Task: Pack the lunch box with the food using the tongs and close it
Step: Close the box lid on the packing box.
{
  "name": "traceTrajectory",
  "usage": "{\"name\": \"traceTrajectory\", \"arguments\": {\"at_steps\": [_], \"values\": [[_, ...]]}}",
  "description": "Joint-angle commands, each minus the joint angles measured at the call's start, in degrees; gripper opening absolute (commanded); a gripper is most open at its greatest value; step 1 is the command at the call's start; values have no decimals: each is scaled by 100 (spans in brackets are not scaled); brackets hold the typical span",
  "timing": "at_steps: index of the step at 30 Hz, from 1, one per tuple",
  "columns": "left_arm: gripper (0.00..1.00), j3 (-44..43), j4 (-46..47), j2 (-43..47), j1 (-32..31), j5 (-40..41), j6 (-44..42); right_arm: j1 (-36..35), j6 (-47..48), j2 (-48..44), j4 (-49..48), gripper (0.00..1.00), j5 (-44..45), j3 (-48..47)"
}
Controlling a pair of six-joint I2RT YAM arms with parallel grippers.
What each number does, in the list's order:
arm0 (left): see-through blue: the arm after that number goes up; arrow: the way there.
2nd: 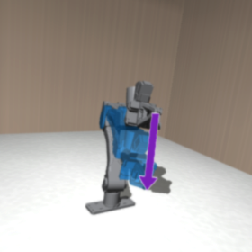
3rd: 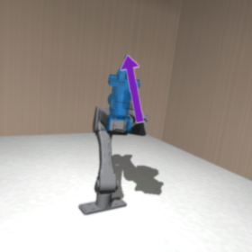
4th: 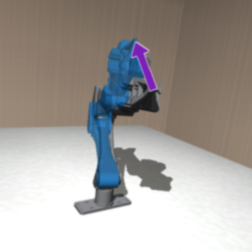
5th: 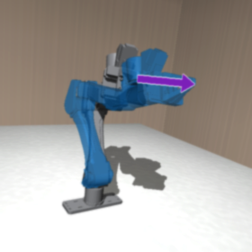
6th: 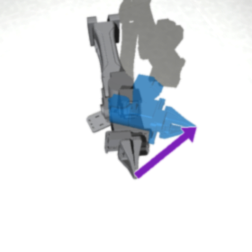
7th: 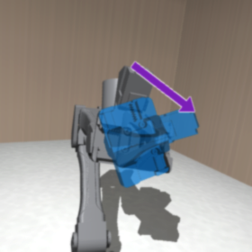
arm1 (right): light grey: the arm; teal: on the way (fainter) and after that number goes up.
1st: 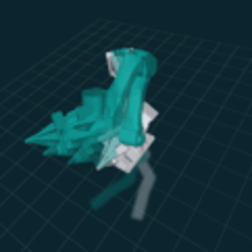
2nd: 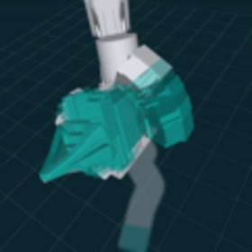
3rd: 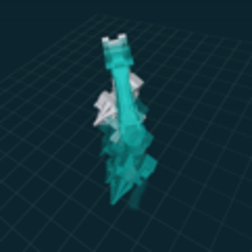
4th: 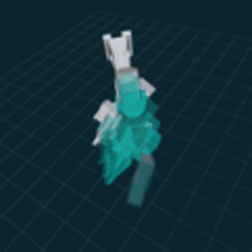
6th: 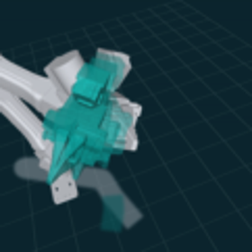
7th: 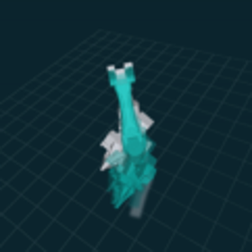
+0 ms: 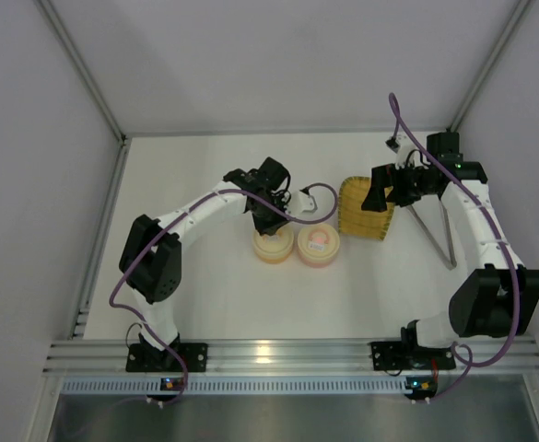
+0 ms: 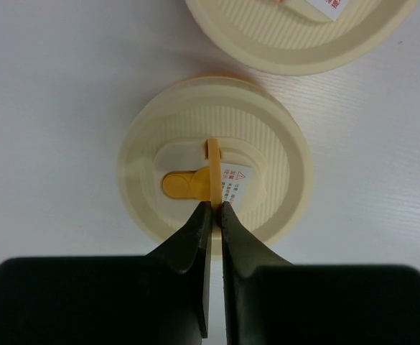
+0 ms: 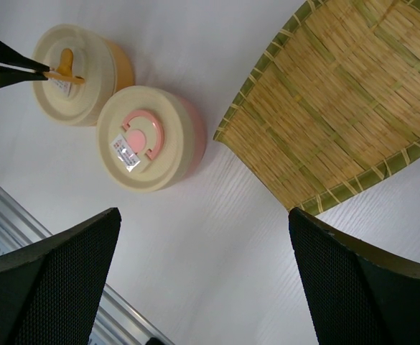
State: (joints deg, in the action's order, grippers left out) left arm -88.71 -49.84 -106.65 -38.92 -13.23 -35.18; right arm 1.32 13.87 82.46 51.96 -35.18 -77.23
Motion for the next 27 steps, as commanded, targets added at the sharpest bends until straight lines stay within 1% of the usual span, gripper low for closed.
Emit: {"name": "traceTrajectory", "arguments": {"at_steps": [1,3,6,11,14,16,17,18,21,22,23,25,27], "values": [[6,108,-51,127,-28,-311,-638,87,81,-160,-178,99,-182,-11],[4,186,-104,179,-28,-407,-805,87,81,-151,-178,99,-200,-3],[1,432,-78,363,-20,-749,-1419,87,90,-151,-169,99,-200,6],[0,547,-297,496,-20,-944,-2088,87,90,-151,-160,99,-217,6],[1,626,-421,566,-20,-988,-2414,87,90,-160,-160,99,-217,-2],[6,670,-421,628,-20,-979,-2537,87,90,-151,-152,99,-226,6],[10,662,-421,628,-20,-953,-2520,87,90,-160,-152,99,-235,6],[19,636,-421,619,-20,-944,-2503,87,90,-160,-143,99,-235,6],[33,487,-456,567,-20,-883,-2275,87,90,-168,-134,99,-235,-2],[39,451,-473,558,-20,-874,-2161,87,98,-177,-125,99,-235,-2],[40,425,-526,610,-20,-909,-2142,87,99,-168,-125,99,-235,-2],[46,442,-518,707,-28,-970,-2055,87,107,-168,-125,100,-244,6],[47,477,-491,847,-20,-1041,-1958,87,107,-160,-125,99,-253,6]]}}
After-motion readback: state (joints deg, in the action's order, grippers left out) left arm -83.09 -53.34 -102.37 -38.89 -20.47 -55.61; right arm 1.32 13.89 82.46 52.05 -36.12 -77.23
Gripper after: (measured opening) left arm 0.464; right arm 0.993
